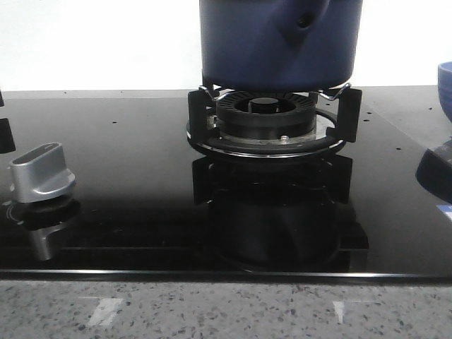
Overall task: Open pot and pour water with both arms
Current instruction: 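Lift the glass lid off the pot with the left gripper, then move the right gripper to the light blue bowl rim and grasp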
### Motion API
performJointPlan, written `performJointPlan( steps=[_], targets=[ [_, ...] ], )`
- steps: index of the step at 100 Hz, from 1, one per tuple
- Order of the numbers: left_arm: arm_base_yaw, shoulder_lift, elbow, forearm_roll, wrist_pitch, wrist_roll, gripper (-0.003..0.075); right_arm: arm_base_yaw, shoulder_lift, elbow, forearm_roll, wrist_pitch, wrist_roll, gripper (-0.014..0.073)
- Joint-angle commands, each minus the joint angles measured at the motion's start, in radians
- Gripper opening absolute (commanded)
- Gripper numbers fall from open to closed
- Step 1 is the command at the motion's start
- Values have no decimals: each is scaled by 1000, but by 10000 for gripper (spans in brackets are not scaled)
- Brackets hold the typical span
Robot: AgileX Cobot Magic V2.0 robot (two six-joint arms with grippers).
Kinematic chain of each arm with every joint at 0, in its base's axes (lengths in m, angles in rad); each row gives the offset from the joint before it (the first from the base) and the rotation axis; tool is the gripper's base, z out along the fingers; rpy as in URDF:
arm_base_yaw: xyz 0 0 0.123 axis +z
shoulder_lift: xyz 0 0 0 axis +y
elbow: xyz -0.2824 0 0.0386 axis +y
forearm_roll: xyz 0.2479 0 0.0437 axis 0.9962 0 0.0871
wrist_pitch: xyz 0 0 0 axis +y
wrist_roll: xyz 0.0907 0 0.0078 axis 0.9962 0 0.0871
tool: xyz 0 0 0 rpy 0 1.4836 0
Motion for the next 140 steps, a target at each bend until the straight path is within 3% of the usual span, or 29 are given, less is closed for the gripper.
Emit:
performJointPlan(
  steps=[1, 67, 104, 140],
  targets=[
    [-8, -43, -32, -64, 7, 3, 526, -3, 5, -35, 7, -59, 1, 435],
    [-8, -8, -79, -16, 39, 3, 519, -3, 5, -35, 7, -59, 1, 435],
    [-8, -8, -79, -18, 39, 3, 333, -3, 5, -35, 7, -59, 1, 435],
    [-8, -12, -84, -34, 43, 3, 313, -3, 5, -35, 7, -59, 3, 435]
  ],
)
